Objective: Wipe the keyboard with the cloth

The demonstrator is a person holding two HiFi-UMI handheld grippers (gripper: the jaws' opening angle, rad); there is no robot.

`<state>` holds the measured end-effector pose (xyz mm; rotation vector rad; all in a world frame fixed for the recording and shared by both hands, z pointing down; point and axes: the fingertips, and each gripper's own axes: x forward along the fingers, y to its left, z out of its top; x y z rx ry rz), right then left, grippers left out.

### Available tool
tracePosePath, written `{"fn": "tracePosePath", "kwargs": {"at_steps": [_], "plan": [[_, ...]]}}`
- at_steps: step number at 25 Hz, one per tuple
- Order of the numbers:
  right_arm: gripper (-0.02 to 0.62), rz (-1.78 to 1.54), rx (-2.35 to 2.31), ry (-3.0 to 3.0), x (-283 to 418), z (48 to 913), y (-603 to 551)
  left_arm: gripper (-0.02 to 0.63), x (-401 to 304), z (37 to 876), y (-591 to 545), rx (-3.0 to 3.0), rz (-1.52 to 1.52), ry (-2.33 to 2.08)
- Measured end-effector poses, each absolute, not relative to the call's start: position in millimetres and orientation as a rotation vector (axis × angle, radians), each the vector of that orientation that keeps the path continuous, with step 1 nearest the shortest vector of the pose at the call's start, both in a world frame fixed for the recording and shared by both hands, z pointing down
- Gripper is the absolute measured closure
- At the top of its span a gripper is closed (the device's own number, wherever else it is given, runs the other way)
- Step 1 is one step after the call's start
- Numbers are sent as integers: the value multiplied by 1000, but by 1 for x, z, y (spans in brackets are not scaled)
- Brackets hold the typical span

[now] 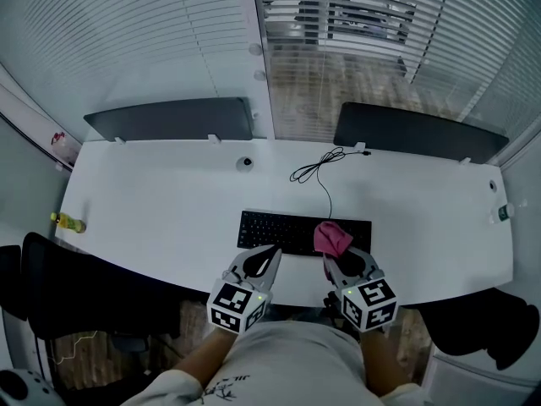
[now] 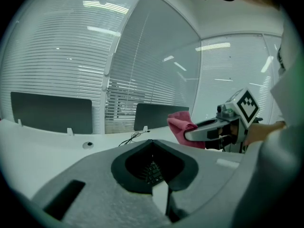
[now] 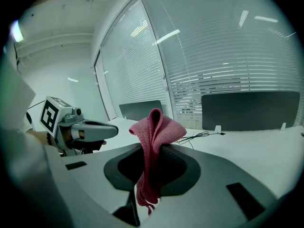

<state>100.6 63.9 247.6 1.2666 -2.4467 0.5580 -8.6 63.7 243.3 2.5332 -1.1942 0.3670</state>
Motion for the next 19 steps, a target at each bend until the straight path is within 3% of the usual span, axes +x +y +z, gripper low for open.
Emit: {"fn": "tracePosePath", "kwargs": {"at_steps": [19], "plan": [[526,548,1275,-2457,98,247,58,595,-13,243,59,2535,365,-1214]]}}
